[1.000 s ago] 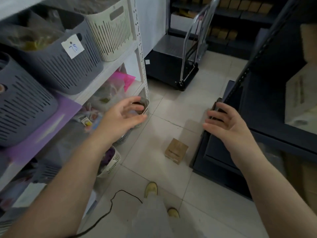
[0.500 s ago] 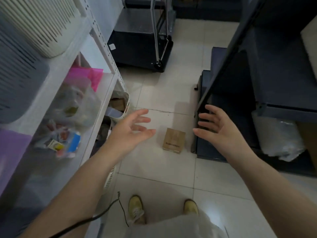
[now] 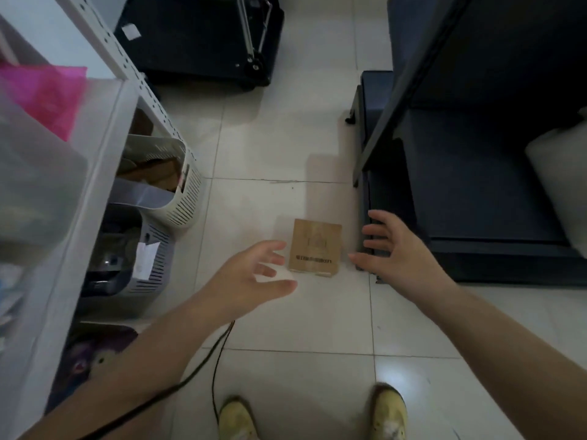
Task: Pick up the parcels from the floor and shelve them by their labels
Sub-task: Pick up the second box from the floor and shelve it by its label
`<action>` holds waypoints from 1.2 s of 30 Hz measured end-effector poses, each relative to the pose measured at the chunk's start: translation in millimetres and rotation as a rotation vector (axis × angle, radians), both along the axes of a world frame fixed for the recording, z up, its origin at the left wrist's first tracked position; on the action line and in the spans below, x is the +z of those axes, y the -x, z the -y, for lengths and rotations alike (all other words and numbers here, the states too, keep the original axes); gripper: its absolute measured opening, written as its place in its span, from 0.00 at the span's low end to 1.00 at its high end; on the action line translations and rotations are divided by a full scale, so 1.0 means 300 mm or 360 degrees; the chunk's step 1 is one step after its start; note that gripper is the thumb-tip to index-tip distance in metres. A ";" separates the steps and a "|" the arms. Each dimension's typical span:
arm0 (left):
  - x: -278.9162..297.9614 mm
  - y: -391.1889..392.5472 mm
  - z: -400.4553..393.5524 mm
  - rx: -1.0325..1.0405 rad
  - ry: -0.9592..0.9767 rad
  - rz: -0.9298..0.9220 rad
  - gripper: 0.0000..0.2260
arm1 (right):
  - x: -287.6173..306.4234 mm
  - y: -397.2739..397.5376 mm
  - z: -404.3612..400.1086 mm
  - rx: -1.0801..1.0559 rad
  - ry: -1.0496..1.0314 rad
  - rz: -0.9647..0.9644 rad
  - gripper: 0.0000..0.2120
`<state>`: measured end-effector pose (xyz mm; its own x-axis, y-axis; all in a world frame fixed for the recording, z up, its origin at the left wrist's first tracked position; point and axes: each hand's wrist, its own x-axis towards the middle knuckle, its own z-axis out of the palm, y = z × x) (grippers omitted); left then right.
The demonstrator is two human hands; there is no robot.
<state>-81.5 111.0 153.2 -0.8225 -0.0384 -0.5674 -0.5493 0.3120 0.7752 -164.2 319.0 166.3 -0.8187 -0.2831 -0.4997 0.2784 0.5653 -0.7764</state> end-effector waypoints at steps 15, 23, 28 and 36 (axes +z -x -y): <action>-0.980 0.122 -0.157 -0.0137 0.0080 -0.0093 0.25 | -1.004 0.033 0.009 -0.0053 -0.0253 0.0181 0.38; -1.265 0.225 -0.134 0.0257 0.0073 -0.0050 0.19 | -1.305 0.096 0.021 -0.0156 -0.0326 0.0115 0.38; -1.323 0.265 -0.130 0.0436 0.0066 0.0019 0.22 | -1.362 0.115 0.059 -0.0364 -0.0169 0.0249 0.39; -1.192 0.256 -0.056 0.0452 0.0193 -0.0061 0.22 | -1.273 0.109 0.136 -0.0390 -0.0062 0.0184 0.34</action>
